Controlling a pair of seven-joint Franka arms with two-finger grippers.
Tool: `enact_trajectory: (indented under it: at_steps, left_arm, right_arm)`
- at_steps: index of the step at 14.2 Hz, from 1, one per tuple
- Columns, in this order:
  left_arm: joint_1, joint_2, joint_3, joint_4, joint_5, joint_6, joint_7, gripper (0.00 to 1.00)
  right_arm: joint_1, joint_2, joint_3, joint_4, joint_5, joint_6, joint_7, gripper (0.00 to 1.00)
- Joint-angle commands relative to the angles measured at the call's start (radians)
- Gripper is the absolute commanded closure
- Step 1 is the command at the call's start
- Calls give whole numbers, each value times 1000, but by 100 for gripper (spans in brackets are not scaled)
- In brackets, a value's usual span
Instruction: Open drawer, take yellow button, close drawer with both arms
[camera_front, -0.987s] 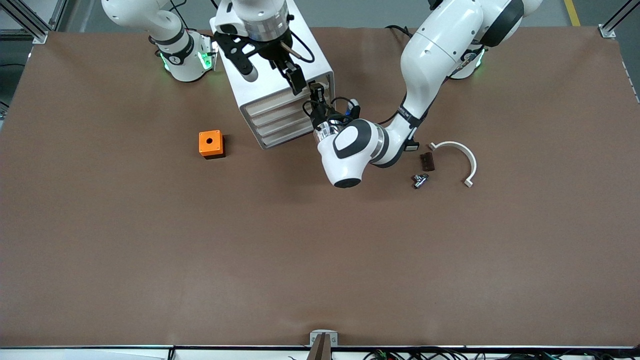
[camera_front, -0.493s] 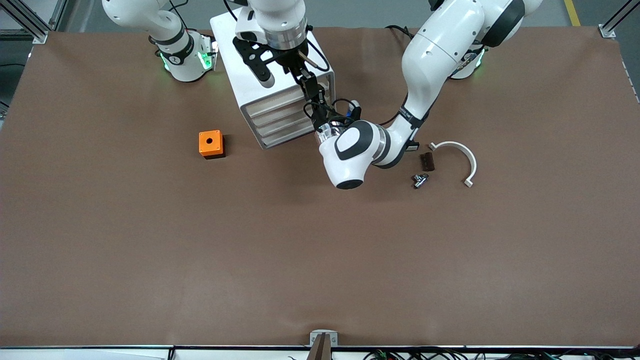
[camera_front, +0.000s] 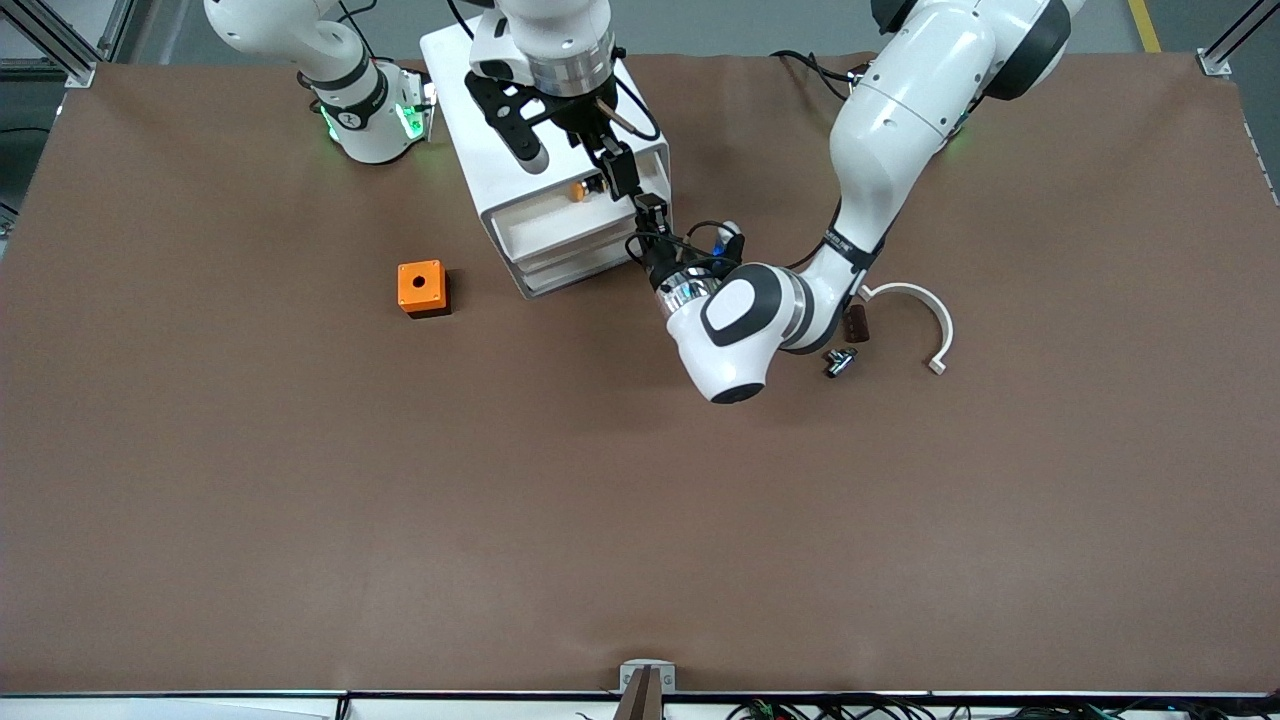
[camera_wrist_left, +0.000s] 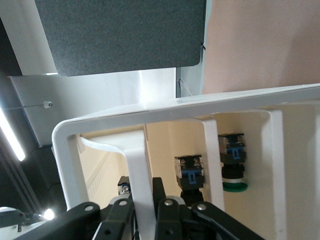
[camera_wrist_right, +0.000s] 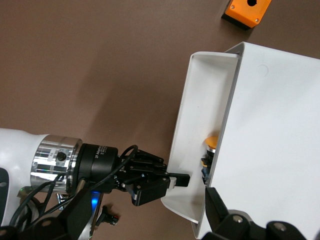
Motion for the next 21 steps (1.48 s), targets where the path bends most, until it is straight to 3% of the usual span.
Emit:
enact_trajectory:
  at_steps: [1, 12, 17, 18, 19, 20, 21]
  left_arm:
    - [26, 9, 0, 10, -28, 17, 5, 88]
    - [149, 12, 0, 13, -25, 26, 5, 84]
    - [173, 17, 0, 13, -28, 32, 3, 80]
    - [175, 15, 0, 13, -30, 35, 3, 68]
    - [176, 15, 0, 13, -31, 46, 5, 42]
    - [187, 15, 0, 16, -39, 52, 13, 24]
    - [189, 15, -1, 25, -53, 57, 42, 19]
  right_arm:
    - [13, 14, -10, 31, -12, -17, 19, 0]
    - [43, 59, -10, 33, -40, -6, 51, 1]
    - [80, 117, -10, 21, -64, 96, 106, 1]
    - [83, 128, -10, 18, -66, 109, 115, 1]
    - [85, 136, -10, 16, -71, 112, 120, 1]
    - [85, 140, -10, 11, -75, 124, 120, 1]
    - [86, 143, -10, -2, -75, 139, 120, 1]
